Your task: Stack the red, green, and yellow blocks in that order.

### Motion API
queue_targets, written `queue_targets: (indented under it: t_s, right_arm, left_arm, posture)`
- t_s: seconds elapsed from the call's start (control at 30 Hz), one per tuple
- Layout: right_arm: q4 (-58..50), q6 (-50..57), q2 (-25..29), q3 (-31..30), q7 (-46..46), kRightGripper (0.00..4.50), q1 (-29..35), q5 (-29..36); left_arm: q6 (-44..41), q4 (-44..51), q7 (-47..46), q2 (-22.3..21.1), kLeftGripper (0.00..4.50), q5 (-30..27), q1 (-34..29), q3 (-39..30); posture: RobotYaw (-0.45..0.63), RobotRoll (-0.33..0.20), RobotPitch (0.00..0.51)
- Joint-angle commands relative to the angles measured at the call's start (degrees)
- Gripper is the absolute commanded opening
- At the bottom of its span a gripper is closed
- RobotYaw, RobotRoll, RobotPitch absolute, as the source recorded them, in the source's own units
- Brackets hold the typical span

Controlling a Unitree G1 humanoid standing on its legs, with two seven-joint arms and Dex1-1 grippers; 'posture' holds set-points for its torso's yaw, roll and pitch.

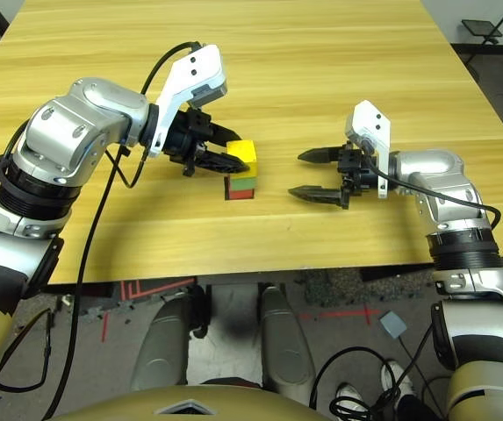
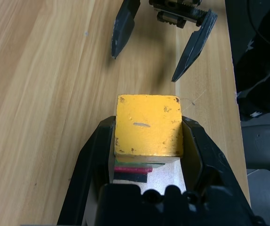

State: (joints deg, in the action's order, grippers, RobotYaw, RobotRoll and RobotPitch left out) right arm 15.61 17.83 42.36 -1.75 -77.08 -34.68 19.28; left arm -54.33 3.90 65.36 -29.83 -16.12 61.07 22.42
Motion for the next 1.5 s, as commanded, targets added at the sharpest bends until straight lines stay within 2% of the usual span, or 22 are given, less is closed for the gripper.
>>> queue_targets:
  t_s: [0.03, 0.37, 0.4, 0.43, 0.6, 0.73, 0.83, 0.9, 0.97, 1.03, 1.13, 1.27, 1.33, 1.5]
  right_arm:
    - [-1.3, 0.4, 0.5, 0.3, -0.1, 4.5, 0.6, 0.4]
    - [-1.6, 0.7, 0.6, 0.4, -0.1, 4.5, 0.8, 0.5]
    - [-1.6, 0.7, 0.6, 0.4, -0.1, 4.5, 0.8, 0.5]
    - [-1.6, 0.7, 0.6, 0.4, -0.1, 4.5, 0.7, 0.5]
    - [-1.6, 0.8, 0.8, 0.5, -0.1, 4.5, 0.7, 0.5]
    - [-0.4, 0.5, 1.7, 1.4, -0.8, 4.5, 0.0, 0.8]
    - [1.5, 1.0, 2.4, 3.6, -0.3, 4.5, -1.1, 2.2]
    - [3.5, 2.7, 1.9, 7.2, 4.0, 4.5, -2.1, 3.7]
    - [6.6, 4.2, 1.1, 11.4, 10.2, 4.5, -3.1, 4.6]
    - [11.8, 3.5, 0.4, 15.8, 17.4, 4.5, -3.6, 4.5]
    - [21.8, -6.9, -0.1, 20.7, 26.2, 4.5, -4.0, 2.2]
    - [34.0, -19.1, 0.4, 24.7, 35.6, 4.5, -6.0, 0.5]
    - [38.4, -23.4, 0.4, 26.3, 39.5, 4.5, -6.9, 0.5]
    - [45.4, -28.1, 0.7, 26.7, 40.6, 4.5, -7.1, 0.1]
  left_arm:
    - [-0.1, 1.0, -0.1, -0.3, 2.03, -0.4, -0.9, 0.9]
    - [0.5, 0.6, -0.8, 0.5, 2.03, -0.5, -0.9, 0.8]
    - [0.7, 0.6, -0.7, 0.5, 2.14, -0.4, -0.9, 0.9]
    - [0.7, 0.6, -0.7, 0.5, 2.77, -0.3, -0.9, 0.9]
    - [0.0, 2.2, -0.9, -0.1, 4.47, -0.7, -0.7, 0.3]
    - [-2.4, 5.1, -1.2, -2.9, 4.47, -3.5, -0.2, -5.1]
    - [-7.2, 6.1, -4.4, -4.0, 4.47, -7.6, 0.2, -13.6]
    - [-9.6, 5.9, -9.9, -3.8, 4.47, -8.6, -0.3, -21.4]
    - [-10.1, 6.3, -15.0, -3.8, 4.47, -8.2, -2.4, -26.4]
    - [-5.4, 6.4, -21.4, -2.7, 4.47, -5.9, -7.2, -31.2]
    - [7.3, 6.7, -32.9, 1.8, 4.47, -1.8, -18.0, -40.1]
    - [22.1, 5.1, -41.0, 6.5, 4.47, 1.2, -30.9, -46.3]
    - [28.5, 3.4, -42.9, 7.7, 4.47, 2.1, -35.1, -47.4]
    - [38.8, -0.9, -44.7, 10.6, 4.47, 2.2, -40.3, -46.7]
  posture:
    - [0.01, 0.034, 0.251]
    - [0.0, 0.03, 0.25]
    - [0.01, 0.029, 0.249]
    - [0.01, 0.029, 0.249]
    - [0.01, 0.023, 0.243]
    - [0.02, 0.012, 0.231]
    - [0.02, 0.004, 0.223]
    - [0.04, -0.006, 0.215]
    - [0.05, -0.015, 0.21]
    - [0.06, -0.024, 0.209]
    - [0.07, -0.034, 0.212]
    - [0.07, -0.043, 0.214]
    - [0.07, -0.043, 0.215]
    - [0.04, -0.065, 0.217]
